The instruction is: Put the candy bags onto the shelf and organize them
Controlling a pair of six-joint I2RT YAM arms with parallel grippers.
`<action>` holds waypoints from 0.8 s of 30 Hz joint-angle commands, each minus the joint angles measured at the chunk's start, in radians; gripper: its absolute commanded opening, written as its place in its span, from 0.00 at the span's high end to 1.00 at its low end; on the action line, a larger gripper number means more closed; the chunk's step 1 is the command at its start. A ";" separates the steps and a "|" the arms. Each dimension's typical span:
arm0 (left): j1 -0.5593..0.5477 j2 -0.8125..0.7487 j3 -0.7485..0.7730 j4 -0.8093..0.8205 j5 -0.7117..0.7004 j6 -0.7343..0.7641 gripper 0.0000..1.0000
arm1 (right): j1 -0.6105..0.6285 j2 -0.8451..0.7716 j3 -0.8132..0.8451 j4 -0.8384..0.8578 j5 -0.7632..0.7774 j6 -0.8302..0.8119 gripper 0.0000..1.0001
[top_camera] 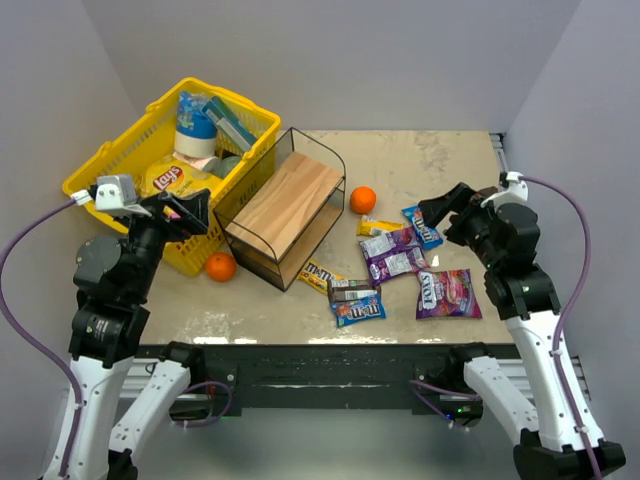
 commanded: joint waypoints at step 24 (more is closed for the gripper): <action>0.004 0.003 -0.209 0.397 0.932 0.061 0.01 | 0.040 0.070 -0.285 0.095 -0.160 0.095 0.11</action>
